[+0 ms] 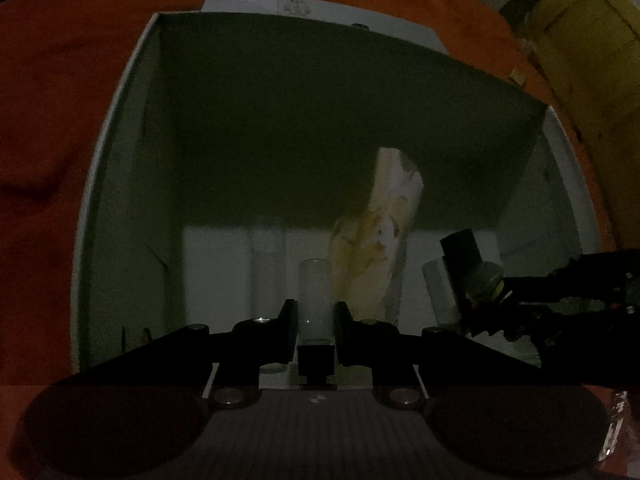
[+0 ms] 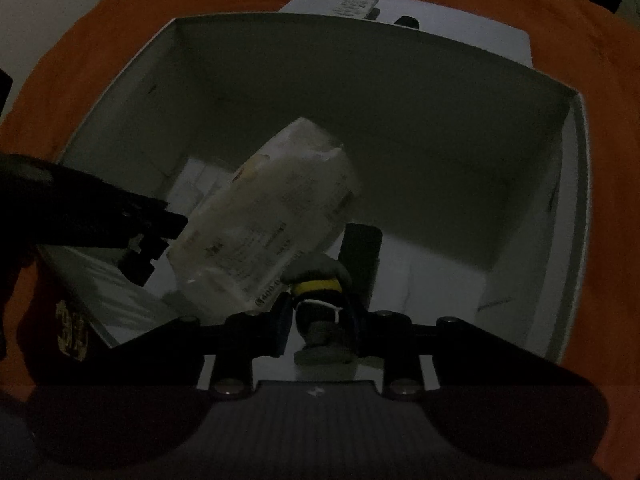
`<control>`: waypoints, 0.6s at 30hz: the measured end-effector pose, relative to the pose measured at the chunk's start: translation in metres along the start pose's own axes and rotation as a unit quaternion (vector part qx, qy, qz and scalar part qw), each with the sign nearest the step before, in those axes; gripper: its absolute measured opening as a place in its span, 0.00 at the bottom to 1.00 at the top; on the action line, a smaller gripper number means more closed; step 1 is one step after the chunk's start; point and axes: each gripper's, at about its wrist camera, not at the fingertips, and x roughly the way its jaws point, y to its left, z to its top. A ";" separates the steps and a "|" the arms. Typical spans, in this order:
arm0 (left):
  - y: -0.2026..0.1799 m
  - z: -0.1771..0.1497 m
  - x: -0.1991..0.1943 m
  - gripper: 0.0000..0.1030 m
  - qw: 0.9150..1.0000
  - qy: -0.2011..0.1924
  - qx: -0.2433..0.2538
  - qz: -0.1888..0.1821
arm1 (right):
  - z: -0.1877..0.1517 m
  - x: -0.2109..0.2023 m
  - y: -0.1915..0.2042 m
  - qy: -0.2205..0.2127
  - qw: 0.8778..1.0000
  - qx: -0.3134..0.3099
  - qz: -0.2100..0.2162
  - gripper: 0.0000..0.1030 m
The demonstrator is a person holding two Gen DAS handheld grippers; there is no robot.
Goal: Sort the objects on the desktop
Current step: 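Lower the vial into the box with the left tool while the right tool lowers the figurine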
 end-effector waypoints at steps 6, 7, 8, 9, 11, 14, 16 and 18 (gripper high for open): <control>-0.001 0.004 0.006 0.15 1.000 0.000 -0.004 0.010 | 0.003 0.001 0.003 -0.011 1.000 -0.013 -0.004 0.30; -0.001 0.004 0.008 0.15 1.000 0.000 -0.004 0.013 | 0.003 0.002 0.004 -0.012 1.000 -0.015 -0.007 0.30; -0.002 0.004 0.010 0.15 1.000 0.001 -0.005 0.015 | 0.004 0.003 0.005 -0.013 1.000 -0.018 -0.009 0.30; -0.002 0.005 0.012 0.15 1.000 0.002 -0.005 0.016 | 0.004 0.004 0.006 -0.013 1.000 -0.021 -0.009 0.30; -0.002 0.004 0.016 0.15 1.000 0.004 -0.009 0.018 | 0.005 0.005 0.010 -0.015 0.999 -0.030 -0.011 0.30; -0.005 0.004 0.016 0.15 1.000 -0.001 -0.009 0.020 | 0.006 0.010 0.016 -0.021 0.999 -0.047 -0.011 0.30; -0.006 0.004 0.015 0.15 1.000 -0.004 -0.011 0.024 | 0.007 0.014 0.019 -0.023 0.998 -0.052 -0.009 0.31; -0.009 0.005 0.016 0.15 1.000 0.000 -0.012 0.024 | 0.009 0.018 0.022 -0.022 0.998 -0.056 -0.010 0.32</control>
